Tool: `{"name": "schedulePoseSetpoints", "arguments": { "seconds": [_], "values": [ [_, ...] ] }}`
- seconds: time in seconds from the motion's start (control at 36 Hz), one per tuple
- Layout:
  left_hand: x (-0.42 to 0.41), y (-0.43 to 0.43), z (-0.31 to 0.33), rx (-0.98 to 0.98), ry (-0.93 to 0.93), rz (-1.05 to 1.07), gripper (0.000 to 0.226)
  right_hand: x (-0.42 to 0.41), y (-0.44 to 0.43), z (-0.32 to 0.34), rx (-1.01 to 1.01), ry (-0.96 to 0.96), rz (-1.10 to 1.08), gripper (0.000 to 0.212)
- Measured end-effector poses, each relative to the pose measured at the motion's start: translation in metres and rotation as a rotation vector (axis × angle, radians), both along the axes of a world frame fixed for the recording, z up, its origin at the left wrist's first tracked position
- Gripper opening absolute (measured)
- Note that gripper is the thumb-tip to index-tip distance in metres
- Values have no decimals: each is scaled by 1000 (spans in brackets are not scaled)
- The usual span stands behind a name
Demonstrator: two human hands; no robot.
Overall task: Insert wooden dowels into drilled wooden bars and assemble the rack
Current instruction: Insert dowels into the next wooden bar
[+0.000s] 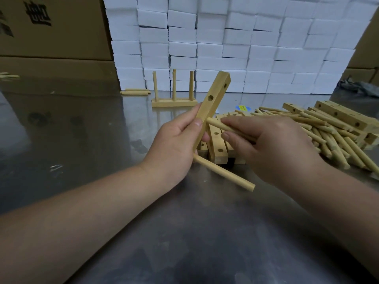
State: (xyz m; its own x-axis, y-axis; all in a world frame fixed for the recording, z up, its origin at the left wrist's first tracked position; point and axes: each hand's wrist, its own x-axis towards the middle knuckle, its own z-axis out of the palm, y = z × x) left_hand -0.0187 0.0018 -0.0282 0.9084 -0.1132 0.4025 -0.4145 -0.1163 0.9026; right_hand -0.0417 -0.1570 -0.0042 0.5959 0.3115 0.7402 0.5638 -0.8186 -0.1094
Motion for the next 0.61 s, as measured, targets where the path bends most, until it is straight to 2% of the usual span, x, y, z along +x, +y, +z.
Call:
{"name": "schedulePoseSetpoints", "arguments": {
  "seconds": [0.33, 0.47, 0.61],
  "values": [
    [-2, -3, 4, -29, -16, 30, 35, 0, 4, 1, 17, 84, -11, 24],
    [-3, -3, 4, 4, -41, 40, 35, 1, 2, 0, 26, 182, 18, 24],
    [-4, -3, 4, 26, -57, 43, 36, 1, 2, 1, 133, 310, 78, 20]
  ]
}}
